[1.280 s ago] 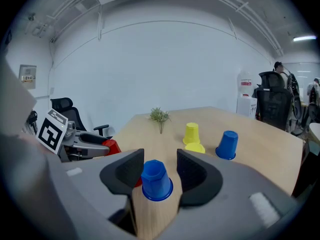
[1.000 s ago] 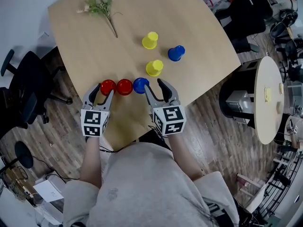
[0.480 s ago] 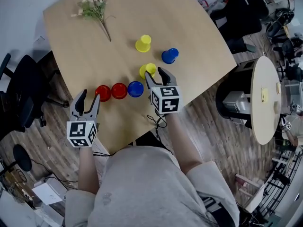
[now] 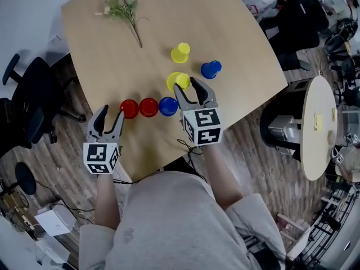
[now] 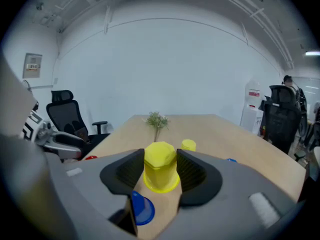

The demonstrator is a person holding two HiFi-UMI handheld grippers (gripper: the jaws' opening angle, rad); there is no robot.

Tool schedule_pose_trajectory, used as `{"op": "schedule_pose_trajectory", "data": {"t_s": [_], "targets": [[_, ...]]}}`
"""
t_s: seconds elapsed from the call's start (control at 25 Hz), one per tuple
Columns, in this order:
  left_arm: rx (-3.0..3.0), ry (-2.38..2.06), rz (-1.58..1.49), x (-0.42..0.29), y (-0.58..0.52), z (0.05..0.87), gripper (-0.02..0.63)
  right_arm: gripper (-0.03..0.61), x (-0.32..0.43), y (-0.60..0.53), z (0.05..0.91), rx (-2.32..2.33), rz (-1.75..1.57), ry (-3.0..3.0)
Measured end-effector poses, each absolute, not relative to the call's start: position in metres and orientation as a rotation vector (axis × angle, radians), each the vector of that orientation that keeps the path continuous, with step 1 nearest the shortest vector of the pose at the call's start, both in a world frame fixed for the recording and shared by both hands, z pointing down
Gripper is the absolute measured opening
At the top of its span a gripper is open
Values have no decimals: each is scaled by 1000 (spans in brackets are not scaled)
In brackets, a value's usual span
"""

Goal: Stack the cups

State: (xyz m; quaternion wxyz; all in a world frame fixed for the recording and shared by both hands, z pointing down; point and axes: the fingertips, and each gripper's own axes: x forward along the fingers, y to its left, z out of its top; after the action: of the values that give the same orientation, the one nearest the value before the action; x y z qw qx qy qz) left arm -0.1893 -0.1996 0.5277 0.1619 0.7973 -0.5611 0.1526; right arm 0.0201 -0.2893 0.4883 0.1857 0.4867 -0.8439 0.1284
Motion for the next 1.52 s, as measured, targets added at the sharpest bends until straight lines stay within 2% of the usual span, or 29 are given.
{"op": "schedule_pose_trajectory", "data": {"t_s": [0.36,0.68,0.92,1.0,1.2,1.52], "targets": [[2270,-1613,407,-196,-195,524,195,213,-72,-230,469,1009,375,-2520],[2262,-1631,394,-207,-184,524,55,213,-108,-212,477,925,367,-2524],[2259,-1631,389,-214,-186,522,33,220,-113,-211,477,922,335,-2515],[2264,-1629,385,-215,-187,521,32,241,-113,-210,471,924,345,-2539],[2272,-1640,362,-221,-195,515,28,244,-80,-223,443,1044,410,-2620],[2266,-1654,348,-216,-206,509,17,243,71,-294,473,1533,476,-2356]]}}
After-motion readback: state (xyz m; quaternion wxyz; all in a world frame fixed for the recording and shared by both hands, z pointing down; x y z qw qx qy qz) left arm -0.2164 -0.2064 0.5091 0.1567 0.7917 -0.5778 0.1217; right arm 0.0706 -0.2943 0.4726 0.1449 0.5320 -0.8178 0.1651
